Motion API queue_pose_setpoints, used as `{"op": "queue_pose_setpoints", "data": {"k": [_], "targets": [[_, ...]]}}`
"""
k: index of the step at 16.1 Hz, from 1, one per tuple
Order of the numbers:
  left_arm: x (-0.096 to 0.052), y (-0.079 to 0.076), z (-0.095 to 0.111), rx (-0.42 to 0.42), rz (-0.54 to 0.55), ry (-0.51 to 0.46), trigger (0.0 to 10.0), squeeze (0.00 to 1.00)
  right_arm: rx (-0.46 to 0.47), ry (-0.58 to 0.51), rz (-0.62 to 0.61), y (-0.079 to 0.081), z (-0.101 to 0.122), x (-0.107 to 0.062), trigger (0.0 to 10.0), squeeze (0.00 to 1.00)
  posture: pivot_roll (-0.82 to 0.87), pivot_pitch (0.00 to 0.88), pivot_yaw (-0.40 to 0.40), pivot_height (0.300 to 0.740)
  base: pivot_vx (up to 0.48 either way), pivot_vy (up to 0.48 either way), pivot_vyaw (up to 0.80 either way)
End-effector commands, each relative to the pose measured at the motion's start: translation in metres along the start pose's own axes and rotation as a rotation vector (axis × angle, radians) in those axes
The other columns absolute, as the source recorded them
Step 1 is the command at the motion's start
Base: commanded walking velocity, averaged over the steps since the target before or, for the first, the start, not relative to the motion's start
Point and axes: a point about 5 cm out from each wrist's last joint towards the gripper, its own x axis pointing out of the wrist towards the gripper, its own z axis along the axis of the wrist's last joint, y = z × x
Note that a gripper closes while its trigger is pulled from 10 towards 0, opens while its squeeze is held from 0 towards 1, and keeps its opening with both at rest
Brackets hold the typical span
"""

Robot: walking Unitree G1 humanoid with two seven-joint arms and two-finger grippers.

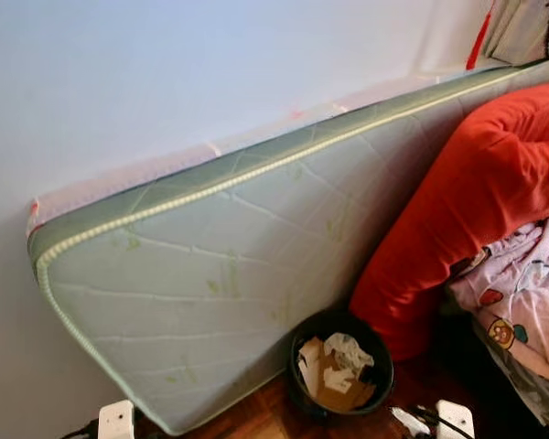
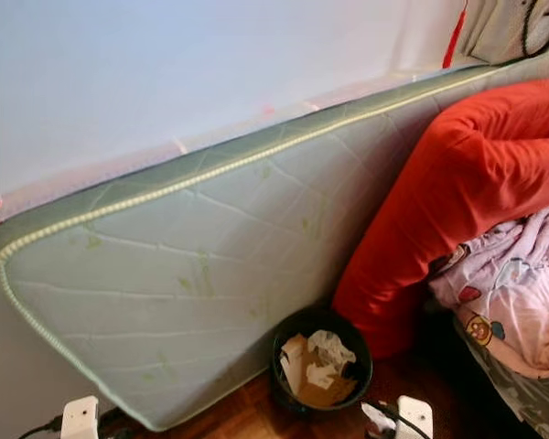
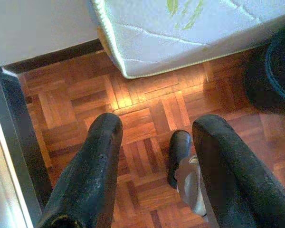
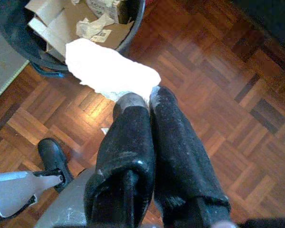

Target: Clean up the room

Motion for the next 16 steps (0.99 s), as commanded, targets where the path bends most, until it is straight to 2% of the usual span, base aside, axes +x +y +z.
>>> {"op": "queue_pose_setpoints", "data": {"k": [1, 7, 11, 16], "targets": [[0.000, 0.003, 0.001, -0.013, 0.005, 0.000, 10.0, 0.00, 0.005, 0.009, 0.000, 0.003, -0.001, 0.000, 10.0, 0.00, 0.07, 0.000, -0.014, 0.740, 0.270, 0.000, 0.00], [0.001, -0.004, 0.001, -0.007, -0.008, -0.004, 10.0, 0.00, -0.018, 0.021, 0.026, 0.016, -0.004, 0.001, 10.0, 0.00, 0.07, 0.000, -0.013, 0.740, 0.298, 0.000, 0.00], [0.000, 0.000, -0.001, -0.006, -0.005, 0.001, 10.0, 0.00, -0.042, 0.021, 0.028, 0.013, -0.003, 0.001, 10.0, 0.00, 0.07, 0.000, -0.016, 0.740, 0.309, 0.000, 0.00], [0.001, -0.007, 0.005, -0.028, -0.032, -0.033, 10.0, 0.00, -0.037, -0.008, 0.028, 0.011, 0.004, 0.002, 10.0, 0.00, 0.08, 0.000, -0.035, 0.740, 0.000, 0.000, 0.00]]}}
